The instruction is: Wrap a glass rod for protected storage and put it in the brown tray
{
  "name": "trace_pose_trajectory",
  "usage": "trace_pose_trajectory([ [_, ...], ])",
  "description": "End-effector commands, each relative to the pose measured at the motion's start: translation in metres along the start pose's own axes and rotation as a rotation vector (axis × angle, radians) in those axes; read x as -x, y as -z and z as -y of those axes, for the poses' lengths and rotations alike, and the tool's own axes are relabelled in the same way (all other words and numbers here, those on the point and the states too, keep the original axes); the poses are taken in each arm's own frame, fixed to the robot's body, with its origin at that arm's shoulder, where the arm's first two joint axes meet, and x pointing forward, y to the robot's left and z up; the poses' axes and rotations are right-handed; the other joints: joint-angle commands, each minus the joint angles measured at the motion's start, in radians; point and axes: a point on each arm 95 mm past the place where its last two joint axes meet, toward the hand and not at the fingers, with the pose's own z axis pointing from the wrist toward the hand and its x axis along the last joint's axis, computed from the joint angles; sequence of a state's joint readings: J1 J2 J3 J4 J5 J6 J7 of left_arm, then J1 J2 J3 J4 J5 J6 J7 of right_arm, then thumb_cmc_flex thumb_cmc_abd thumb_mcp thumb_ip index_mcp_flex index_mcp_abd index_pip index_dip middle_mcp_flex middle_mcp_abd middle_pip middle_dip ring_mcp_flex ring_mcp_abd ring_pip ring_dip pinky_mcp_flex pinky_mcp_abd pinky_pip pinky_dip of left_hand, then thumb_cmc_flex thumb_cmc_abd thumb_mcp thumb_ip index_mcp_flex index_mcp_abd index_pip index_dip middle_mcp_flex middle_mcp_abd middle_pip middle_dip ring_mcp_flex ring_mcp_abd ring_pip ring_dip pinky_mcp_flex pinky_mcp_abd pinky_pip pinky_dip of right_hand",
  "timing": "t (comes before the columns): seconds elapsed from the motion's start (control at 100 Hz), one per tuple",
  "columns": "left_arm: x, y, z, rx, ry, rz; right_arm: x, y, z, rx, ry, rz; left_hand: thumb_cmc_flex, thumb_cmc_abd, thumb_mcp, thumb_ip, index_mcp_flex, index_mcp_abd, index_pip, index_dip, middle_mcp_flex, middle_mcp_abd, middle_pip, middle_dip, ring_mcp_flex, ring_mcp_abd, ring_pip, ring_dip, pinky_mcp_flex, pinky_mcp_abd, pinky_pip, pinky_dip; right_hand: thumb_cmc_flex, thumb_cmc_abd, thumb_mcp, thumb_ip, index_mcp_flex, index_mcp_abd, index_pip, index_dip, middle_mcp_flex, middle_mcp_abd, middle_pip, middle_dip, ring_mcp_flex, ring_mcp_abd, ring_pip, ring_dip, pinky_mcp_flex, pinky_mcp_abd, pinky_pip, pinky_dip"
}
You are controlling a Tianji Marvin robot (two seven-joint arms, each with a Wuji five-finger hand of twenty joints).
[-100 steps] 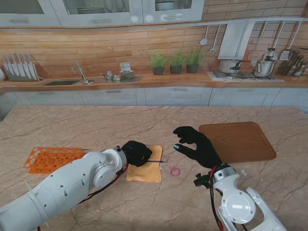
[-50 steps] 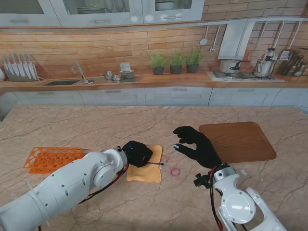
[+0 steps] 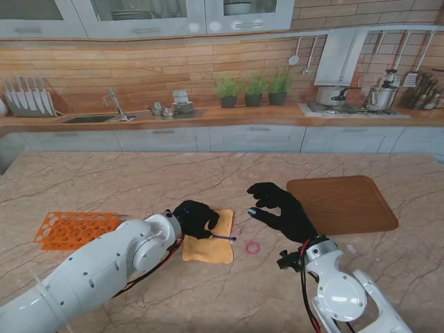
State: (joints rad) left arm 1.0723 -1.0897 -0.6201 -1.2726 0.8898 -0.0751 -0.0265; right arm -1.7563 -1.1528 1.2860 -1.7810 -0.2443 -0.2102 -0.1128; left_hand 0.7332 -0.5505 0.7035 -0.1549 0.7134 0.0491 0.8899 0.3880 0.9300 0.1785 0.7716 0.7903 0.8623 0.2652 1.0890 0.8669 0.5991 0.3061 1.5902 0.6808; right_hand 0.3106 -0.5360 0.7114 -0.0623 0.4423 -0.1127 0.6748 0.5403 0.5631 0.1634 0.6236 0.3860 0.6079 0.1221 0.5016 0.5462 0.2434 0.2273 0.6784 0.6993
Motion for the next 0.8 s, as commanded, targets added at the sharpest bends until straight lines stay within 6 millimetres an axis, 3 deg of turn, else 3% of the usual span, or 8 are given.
trace_pose_trajectory([
  [0.0,-0.004,0.005,0.002,-0.028,0.006,-0.016,-0.004,-0.004,0.003,-0.021,-0.008,-0.009,-0.039,0.024,-0.011,-0.018,-0.030,0.009,-0.049,0.017,-0.036,0.008,-0.023,-0.023,-0.034,0.028,-0.020,-0.010,-0.024,0.034,-0.005,0.019,-0.041,0.029,0.008,0.025,0.009,-0.028,-0.009,0.011,0.018,-0.007,-0.005,0.010,0.006,-0.010,0.009,0.013,-0.004,0.006,0.022,0.026],
  [0.28,0.003,0.031,0.010,-0.149,0.075,-0.006,-0.015,-0.023,-0.003,-0.127,-0.004,-0.063,-0.052,0.058,-0.010,-0.005,-0.053,0.016,-0.087,0.031,-0.071,0.004,-0.059,-0.049,-0.045,0.015,-0.014,-0.001,-0.031,0.023,-0.015,0.027,-0.031,0.023,0.013,0.026,0.027,-0.032,-0.005,0.013,0.024,-0.007,-0.004,0.010,0.012,-0.011,0.010,0.013,-0.002,0.005,0.022,0.025],
  [0.53,0.015,0.057,0.007,-0.248,0.165,0.063,-0.022,-0.044,-0.006,-0.246,0.032,-0.107,-0.015,0.043,0.002,-0.012,-0.053,0.016,-0.085,0.041,-0.066,0.004,-0.031,-0.039,-0.030,0.002,0.022,0.020,-0.004,0.011,0.009,0.039,-0.015,0.013,0.019,0.026,0.038,-0.037,0.006,0.018,0.034,-0.008,0.006,0.014,0.023,-0.013,0.022,0.018,0.007,0.007,0.028,0.026],
  [0.79,0.025,0.077,0.002,-0.321,0.331,0.040,-0.015,-0.055,0.003,-0.394,0.184,-0.140,0.035,0.014,0.016,-0.023,-0.066,0.003,-0.061,0.043,-0.112,0.012,-0.052,-0.036,-0.100,0.000,-0.046,0.014,-0.101,-0.002,-0.058,0.048,0.055,-0.038,0.042,0.018,0.075,-0.038,0.054,0.024,0.059,-0.004,0.100,0.045,0.053,-0.015,0.184,0.092,0.040,-0.002,0.105,0.028],
])
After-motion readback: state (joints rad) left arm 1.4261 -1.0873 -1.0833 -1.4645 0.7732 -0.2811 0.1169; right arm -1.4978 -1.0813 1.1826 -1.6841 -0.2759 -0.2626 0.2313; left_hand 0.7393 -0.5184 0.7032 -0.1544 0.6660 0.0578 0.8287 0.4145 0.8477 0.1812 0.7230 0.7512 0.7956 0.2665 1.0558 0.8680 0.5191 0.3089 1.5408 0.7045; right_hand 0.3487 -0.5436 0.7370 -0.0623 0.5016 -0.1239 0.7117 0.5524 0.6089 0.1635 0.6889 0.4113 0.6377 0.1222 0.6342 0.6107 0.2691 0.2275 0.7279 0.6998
